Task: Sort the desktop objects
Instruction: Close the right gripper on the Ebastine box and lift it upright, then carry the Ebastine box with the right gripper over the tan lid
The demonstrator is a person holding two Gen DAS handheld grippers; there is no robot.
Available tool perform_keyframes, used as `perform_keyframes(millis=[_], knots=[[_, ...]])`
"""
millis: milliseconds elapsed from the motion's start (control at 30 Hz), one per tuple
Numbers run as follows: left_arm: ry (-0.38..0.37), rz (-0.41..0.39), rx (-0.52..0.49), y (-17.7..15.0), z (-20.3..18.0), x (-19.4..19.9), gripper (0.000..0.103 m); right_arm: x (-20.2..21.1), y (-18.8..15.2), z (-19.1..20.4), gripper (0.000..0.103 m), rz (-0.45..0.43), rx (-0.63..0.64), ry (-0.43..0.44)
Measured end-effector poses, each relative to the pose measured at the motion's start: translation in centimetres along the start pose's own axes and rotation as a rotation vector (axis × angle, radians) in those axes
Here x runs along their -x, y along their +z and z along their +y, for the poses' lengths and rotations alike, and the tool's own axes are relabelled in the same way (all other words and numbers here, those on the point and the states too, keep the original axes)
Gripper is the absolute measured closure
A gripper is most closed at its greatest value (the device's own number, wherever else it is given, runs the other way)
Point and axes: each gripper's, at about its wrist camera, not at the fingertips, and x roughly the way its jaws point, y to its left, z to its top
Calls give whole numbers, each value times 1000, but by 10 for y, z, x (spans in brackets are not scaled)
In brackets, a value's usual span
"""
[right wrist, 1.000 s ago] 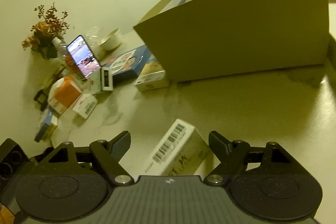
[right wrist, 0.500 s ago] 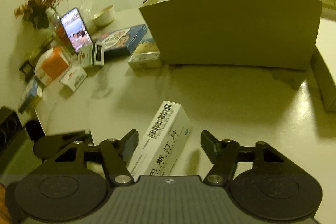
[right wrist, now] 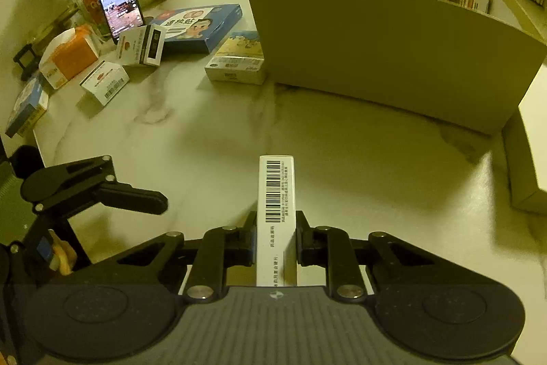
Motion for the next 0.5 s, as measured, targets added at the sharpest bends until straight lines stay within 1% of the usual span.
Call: perform_keyframes(millis=[100, 267, 433, 500], knots=[[29, -26, 25, -3, 1, 7, 0, 5, 6, -3, 81, -8, -5, 10], [90, -67, 52, 1, 5, 16, 0, 21, 21, -5, 81, -37, 11, -16], [163, -87, 61, 4, 7, 21, 0, 45, 41, -8, 81, -88, 14, -23], [189, -93, 57, 12, 7, 18, 0, 55, 49, -12, 81, -108, 5, -13]])
